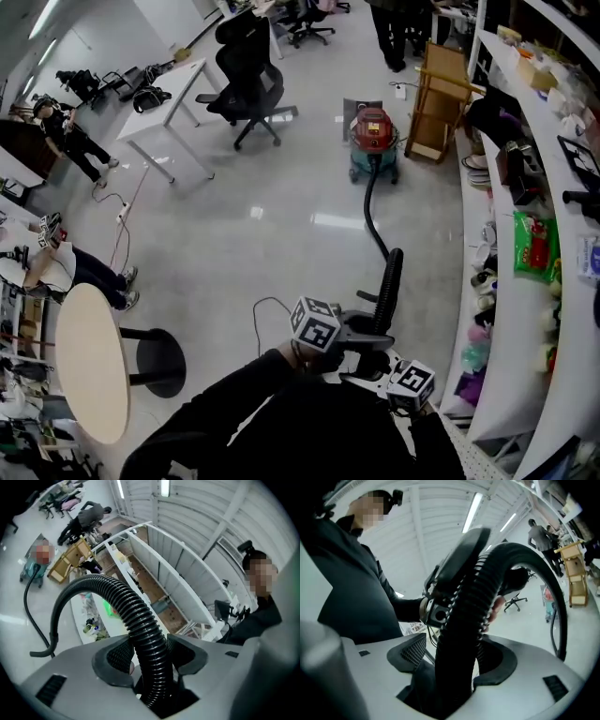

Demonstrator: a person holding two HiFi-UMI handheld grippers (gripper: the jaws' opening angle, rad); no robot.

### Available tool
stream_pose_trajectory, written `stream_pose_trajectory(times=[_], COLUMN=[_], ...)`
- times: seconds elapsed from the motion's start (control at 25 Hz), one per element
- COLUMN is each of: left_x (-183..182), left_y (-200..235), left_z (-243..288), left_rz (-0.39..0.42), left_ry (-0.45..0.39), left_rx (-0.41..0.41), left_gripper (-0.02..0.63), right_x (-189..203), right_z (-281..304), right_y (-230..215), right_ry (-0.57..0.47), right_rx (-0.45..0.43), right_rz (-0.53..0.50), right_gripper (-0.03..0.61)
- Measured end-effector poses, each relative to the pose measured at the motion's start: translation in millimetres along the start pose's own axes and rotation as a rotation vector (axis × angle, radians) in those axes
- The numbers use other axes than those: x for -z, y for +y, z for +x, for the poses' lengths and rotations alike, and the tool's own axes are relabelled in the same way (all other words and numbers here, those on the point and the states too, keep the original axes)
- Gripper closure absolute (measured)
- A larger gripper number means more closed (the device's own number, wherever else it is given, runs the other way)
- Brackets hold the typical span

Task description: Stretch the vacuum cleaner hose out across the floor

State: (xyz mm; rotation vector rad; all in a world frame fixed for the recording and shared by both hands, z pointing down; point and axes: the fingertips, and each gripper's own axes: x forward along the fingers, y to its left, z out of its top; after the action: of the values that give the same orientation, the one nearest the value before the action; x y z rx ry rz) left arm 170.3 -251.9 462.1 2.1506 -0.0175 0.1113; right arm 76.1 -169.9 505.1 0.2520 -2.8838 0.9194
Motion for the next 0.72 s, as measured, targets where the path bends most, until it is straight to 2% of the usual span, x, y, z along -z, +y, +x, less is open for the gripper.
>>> stream_pose_trajectory(times=[0.12, 0.16, 0.2, 0.32, 0.44, 0.52, 0.6, 0.72], left_x=[27.2, 33.9, 39.7, 54.1, 64.4, 74.2, 87.3, 112.9], left_y=[-17.7, -23.4, -28.5, -40.2, -52.1, -59.0, -60.8, -60.4], left_z=[-10.9, -17.9, -26.1, -56.8, -95.3, -120.5, -145.2, -175.1], left_rz=[0.116, 0.153, 0.191, 0.296, 0.332, 0.357, 0.384, 0.409], left_ry=[0.074, 0.087, 0.096, 0.111, 0.077, 0.067, 0.071, 0.093], left_rx=[-0.011, -0.018, -0.028, -0.058, -0.04, -0.032, -0.032, -0.029], left_gripper=[0.379, 0.379, 0.379, 0.387, 0.387, 0.387, 0.385, 0.387], right_x=[-23.4, -30.6, -32.7, -20.1, -18.5, -24.9, -36.7, -48.8], right_z=[-28.9, -39.6, -46.2, -28.0, 5.2, 16.3, 23.7, 42.6], right_y=[-5.4, -8.6, -12.0, -7.5, 18.9, 33.0, 40.9, 39.3], right_ry=[-0.237, -0.299, -0.316, -0.183, -0.092, -0.095, -0.145, -0.211], right_rx=[0.022, 0.031, 0.044, 0.036, -0.033, -0.03, -0.01, 0.071], right_rz=[0.168, 0.227, 0.268, 0.342, 0.38, 0.372, 0.382, 0.401], right_gripper=[0.273, 0.273, 0.273, 0.272, 0.273, 0.273, 0.273, 0.273])
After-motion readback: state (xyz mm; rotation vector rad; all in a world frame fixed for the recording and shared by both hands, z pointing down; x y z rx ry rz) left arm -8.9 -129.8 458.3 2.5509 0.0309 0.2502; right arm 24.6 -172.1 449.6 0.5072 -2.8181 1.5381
